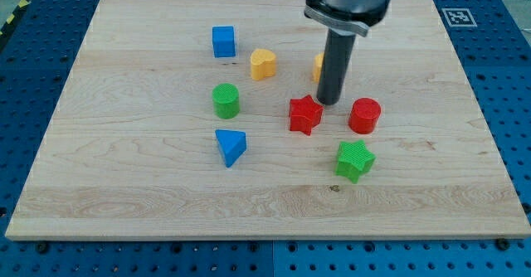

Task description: Slightly move the red circle in between the yellow hexagon and green star

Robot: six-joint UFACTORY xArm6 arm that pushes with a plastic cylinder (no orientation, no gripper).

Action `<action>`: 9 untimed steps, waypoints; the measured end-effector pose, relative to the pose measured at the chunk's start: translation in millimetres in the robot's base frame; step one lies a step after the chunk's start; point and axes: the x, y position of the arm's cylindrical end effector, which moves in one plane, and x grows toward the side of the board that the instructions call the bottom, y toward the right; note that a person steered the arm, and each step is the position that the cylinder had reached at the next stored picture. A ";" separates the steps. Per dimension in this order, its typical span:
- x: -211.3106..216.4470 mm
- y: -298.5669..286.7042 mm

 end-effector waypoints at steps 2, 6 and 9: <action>-38.5 -33.0; -50.4 1.9; -107.7 93.6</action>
